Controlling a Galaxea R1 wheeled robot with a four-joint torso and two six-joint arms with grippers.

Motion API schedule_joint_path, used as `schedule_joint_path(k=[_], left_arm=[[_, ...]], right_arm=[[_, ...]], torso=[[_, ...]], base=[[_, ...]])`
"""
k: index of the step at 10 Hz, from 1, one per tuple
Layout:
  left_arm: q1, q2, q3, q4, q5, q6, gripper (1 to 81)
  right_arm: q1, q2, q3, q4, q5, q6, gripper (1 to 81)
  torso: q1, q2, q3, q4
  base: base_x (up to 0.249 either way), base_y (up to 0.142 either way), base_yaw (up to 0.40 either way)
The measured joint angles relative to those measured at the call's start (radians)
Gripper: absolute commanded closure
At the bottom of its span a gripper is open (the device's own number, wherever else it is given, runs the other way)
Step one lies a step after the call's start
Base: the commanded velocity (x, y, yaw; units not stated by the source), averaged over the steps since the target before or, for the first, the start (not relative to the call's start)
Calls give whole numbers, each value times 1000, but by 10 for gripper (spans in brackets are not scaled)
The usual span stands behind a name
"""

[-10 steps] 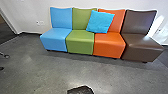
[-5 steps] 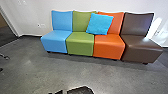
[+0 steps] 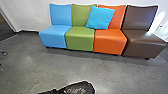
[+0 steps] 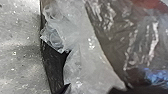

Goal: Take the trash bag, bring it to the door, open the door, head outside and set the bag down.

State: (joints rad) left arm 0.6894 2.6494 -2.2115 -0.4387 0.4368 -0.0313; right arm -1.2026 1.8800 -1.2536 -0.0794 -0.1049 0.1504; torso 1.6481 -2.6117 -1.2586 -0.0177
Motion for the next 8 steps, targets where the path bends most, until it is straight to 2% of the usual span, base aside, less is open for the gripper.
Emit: schedule_joint_path(k=[4,8], left_arm=[[-9,35,-41,0,-12,1,10],[-8,153,-221,0,-27,12,10]], right_arm=[[3,-1,-3,1,1,0,10],[6,6,-1,1,0,0,10]], torso=[[11,-16,-15,0],[11,-16,-16,0]], base=[[0,0,0],[0,0,0]])
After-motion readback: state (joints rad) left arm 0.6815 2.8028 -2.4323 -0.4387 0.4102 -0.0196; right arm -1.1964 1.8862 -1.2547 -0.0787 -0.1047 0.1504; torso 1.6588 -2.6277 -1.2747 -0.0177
